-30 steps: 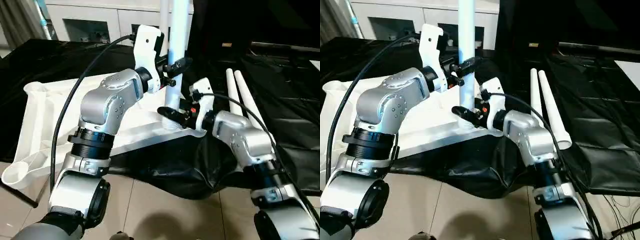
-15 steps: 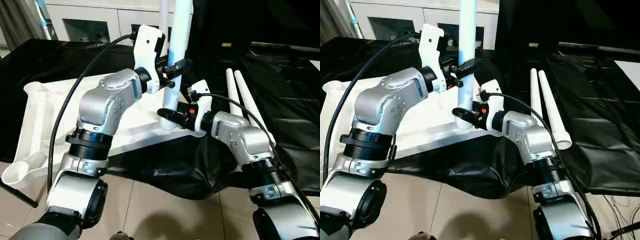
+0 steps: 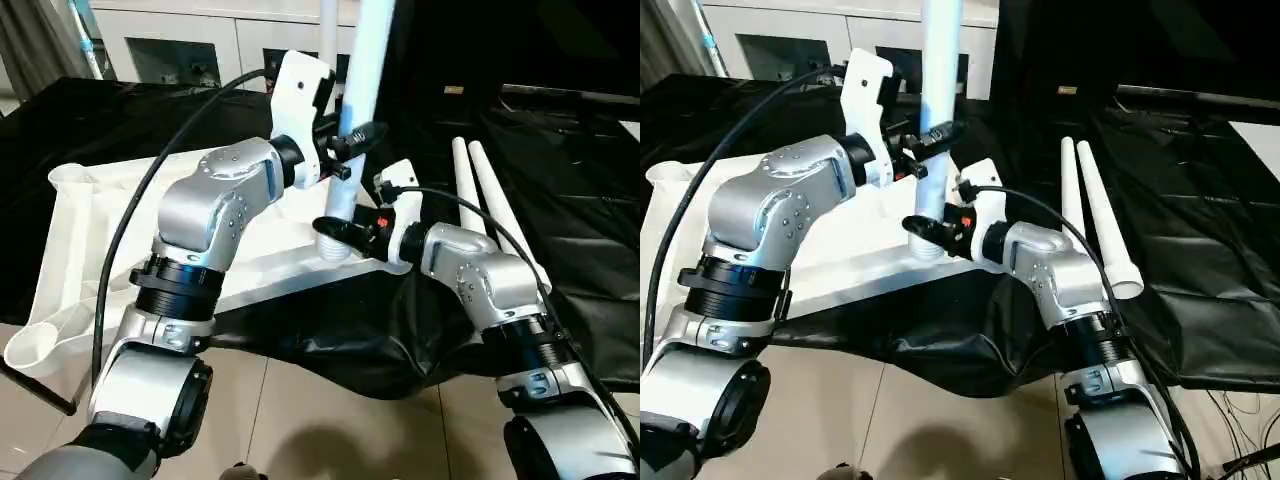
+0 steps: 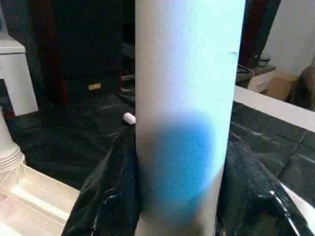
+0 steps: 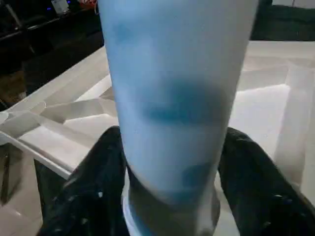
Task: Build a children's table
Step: Insert table leg to table base
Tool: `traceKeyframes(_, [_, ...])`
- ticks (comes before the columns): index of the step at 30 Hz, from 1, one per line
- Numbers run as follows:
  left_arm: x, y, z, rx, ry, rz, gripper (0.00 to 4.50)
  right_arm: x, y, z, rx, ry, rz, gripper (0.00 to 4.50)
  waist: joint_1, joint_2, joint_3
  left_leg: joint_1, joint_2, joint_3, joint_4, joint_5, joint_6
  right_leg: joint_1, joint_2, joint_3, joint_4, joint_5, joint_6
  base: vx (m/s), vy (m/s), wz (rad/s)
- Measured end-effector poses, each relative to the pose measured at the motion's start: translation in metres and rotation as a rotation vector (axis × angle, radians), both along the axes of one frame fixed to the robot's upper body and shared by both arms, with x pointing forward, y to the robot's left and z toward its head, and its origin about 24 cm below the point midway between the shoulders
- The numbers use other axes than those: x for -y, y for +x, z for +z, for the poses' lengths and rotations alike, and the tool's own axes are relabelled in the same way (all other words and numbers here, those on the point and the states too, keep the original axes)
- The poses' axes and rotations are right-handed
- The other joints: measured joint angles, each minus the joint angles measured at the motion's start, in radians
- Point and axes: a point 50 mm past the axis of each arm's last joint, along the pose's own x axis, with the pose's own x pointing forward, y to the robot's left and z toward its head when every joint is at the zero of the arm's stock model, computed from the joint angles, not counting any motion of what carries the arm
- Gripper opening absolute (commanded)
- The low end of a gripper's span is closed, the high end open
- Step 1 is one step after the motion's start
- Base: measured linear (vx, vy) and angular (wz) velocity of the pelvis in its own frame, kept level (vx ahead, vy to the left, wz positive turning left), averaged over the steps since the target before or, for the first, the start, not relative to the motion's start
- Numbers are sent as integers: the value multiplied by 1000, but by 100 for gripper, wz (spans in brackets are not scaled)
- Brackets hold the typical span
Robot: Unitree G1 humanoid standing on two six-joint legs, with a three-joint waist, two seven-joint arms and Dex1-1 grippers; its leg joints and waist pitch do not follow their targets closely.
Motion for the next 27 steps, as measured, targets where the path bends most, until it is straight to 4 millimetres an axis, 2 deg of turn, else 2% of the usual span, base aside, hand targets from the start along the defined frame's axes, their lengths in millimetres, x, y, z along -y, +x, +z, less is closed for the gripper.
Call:
traceKeyframes(16, [-1,0,-1,2,15,-9,182,-1,1,1,0,3,5,279,0,0,0,0,0,0,0,0,0,0,0,0,0,0,0,0,0,0])
traceKeyframes(17, [-1,0,-1,2,15,-10,182,-1,1,1,-1,3,6,252,0,0,0,0,0,0,1,0,0,0,0,0,0,0,0,0,0,0])
traceKeyframes(21, [0,-1,-1,3,15,-14,182,-1,1,1,-3,5,13,240,0,0,0,0,0,0,1,0,0,0,0,0,0,0,0,0,0,0])
traceKeyframes(22, [0,-1,-1,3,15,-14,182,-2,1,1,-3,6,15,210,0,0,0,0,0,0,1,0,0,0,0,0,0,0,0,0,0,0])
traceKeyframes(27, [0,-1,-1,-3,16,-14,182,-3,1,0,-6,9,23,188,0,0,0,0,0,0,1,0,0,0,0,0,0,0,0,0,0,0])
